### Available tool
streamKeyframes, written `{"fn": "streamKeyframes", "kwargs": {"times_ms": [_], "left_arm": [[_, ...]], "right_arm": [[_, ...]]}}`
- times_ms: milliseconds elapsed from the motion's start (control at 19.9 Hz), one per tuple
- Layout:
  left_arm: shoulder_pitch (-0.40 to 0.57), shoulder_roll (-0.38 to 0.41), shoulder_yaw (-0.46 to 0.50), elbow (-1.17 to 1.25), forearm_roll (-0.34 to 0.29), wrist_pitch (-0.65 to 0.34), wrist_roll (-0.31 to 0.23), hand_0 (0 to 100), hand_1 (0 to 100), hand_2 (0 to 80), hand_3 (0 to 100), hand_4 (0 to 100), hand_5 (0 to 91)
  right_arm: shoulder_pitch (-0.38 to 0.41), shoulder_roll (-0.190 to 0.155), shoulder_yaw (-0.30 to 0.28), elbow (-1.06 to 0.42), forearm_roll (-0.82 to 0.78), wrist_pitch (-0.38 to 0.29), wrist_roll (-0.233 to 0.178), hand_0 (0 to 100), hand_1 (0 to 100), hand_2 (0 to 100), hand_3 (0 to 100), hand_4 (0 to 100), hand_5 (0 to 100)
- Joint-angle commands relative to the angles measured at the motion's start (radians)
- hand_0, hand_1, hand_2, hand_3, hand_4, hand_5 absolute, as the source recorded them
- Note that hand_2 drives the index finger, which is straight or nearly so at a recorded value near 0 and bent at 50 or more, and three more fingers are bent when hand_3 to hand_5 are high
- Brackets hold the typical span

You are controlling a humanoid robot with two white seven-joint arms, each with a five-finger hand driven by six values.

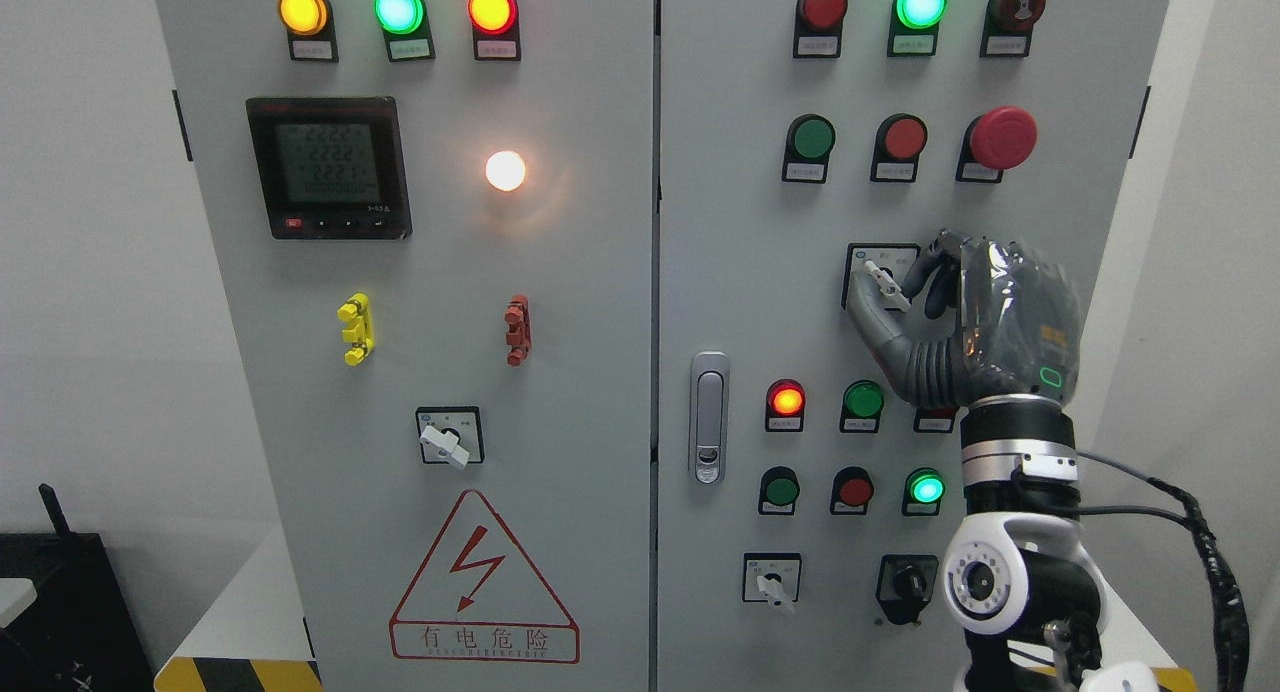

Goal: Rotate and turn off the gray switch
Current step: 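Twist the gripped knob with the right hand to turn the switch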

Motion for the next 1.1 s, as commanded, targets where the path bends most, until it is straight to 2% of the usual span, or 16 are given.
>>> {"fn": "streamKeyframes", "kwargs": {"times_ms": [0,1054], "left_arm": [[0.000,0.000,-0.002,0.014,0.000,-0.001,0.001,12,39,0.0,0,0,0.0],[0.000,0.000,-0.002,0.014,0.000,-0.001,0.001,12,39,0.0,0,0,0.0]], "right_arm": [[-0.001,0.000,0.004,0.008,-0.001,-0.001,0.003,41,42,70,91,84,100],[-0.002,0.000,0.005,0.014,-0.006,-0.001,0.002,49,41,73,93,85,100]]}}
